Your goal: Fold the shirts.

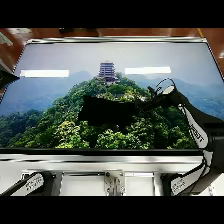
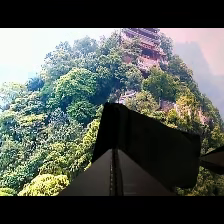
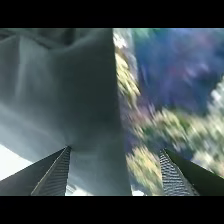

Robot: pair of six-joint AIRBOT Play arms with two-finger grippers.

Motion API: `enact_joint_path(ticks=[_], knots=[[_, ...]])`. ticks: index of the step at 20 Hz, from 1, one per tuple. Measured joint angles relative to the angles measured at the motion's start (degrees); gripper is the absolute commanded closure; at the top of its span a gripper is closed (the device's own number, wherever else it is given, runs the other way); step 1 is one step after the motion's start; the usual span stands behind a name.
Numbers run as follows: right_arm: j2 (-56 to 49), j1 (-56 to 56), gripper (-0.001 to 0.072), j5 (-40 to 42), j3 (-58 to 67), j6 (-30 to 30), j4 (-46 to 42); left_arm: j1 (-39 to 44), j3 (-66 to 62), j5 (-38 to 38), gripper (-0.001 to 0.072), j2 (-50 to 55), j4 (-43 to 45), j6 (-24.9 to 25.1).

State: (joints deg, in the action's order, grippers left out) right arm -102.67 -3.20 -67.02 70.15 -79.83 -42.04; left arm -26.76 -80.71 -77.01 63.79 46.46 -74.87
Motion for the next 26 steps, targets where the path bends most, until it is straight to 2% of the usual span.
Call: enact_joint_path(ticks=[3, 4, 5, 7, 12, 16, 21, 26], knots=[[-2.2, -2.0, 0.0039, 0.3, -0.2, 1.2, 4.3, 0.7, 0.0, 0.1, 0.0671, 0.0, 0.4, -0.3], [-2.6, -2.7, 0.0122, 0.6, -0.2, 1.7, 5.2, 0.8, 0.0, 0.1, 0.0671, 0.0, 0.5, -0.4], [-3.0, -3.4, 0.0268, 1.2, -0.2, 2.1, 5.7, 1.0, 0.0, 0.2, 0.0671, 0.0, 0.5, -0.4], [-3.6, -4.7, 0.0651, 2.6, -0.1, 2.7, 5.6, 1.2, 0.0, 0.3, 0.0671, 0.0, 0.5, -0.4], [-4.0, -5.2, 0.0647, 3.7, 5.0, 4.9, 6.9, 1.4, 0.0, 0.4, 0.0671, 0.0, 0.7, -0.4], [-3.1, -0.1, 0.0647, 3.3, 14.4, 5.5, 7.0, 1.4, 0.0, 0.5, 0.0671, 0.0, 0.7, -0.5], [1.0, 13.3, 0.0647, 1.3, 21.3, 2.3, 5.4, 1.4, 0.0, 0.5, 0.0671, 0.0, 0.7, -0.5], [7.0, 29.7, 0.0645, -6.3, 22.8, -2.3, -4.7, 1.4, 0.0, 0.5, 0.0671, 0.0, 0.7, -0.7]])
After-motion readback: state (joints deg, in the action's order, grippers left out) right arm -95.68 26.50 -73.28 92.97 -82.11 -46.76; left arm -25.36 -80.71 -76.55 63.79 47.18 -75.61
